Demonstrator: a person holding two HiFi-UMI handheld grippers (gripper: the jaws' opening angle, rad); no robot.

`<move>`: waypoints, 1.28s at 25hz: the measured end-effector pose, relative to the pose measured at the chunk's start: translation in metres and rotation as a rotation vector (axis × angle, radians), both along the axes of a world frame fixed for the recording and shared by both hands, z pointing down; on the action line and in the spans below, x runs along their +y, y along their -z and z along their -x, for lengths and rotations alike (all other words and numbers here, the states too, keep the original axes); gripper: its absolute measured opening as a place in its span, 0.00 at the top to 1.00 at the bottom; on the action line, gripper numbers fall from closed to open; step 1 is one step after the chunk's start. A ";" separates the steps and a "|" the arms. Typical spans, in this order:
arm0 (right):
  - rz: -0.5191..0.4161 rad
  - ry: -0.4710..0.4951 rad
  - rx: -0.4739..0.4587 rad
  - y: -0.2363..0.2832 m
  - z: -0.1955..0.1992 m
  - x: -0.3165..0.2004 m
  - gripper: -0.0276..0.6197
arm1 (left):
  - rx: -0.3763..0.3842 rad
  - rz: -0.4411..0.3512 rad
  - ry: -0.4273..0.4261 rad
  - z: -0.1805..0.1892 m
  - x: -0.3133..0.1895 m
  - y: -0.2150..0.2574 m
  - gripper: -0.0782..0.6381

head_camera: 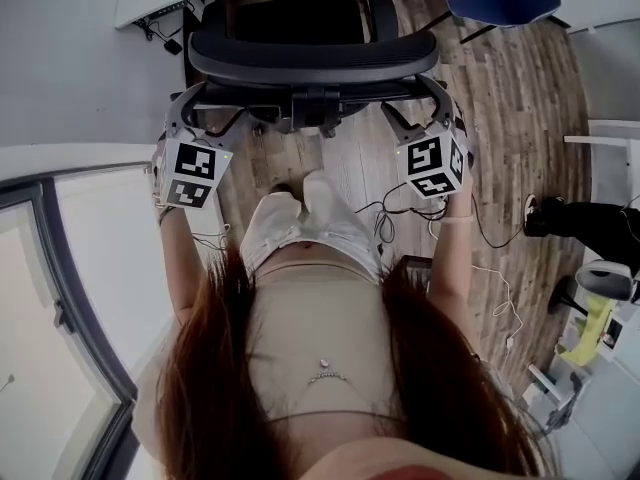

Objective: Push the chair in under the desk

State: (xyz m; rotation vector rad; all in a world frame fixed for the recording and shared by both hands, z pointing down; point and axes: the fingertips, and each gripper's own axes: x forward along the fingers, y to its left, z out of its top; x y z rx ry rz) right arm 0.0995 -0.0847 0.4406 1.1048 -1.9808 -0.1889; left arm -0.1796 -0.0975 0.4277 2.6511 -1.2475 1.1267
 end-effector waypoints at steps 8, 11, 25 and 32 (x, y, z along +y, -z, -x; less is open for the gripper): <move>-0.035 0.048 -0.008 -0.001 -0.008 -0.021 0.46 | -0.005 0.016 0.028 -0.008 -0.016 -0.002 0.44; -0.040 0.061 -0.008 -0.002 -0.011 -0.027 0.46 | 0.002 0.005 0.038 -0.011 -0.020 -0.002 0.44; -0.097 0.096 -0.010 -0.001 -0.023 -0.060 0.46 | 0.019 -0.022 0.051 -0.023 -0.051 -0.001 0.43; -0.087 0.095 -0.005 -0.002 -0.021 -0.078 0.46 | 0.017 -0.021 0.056 -0.021 -0.066 -0.001 0.43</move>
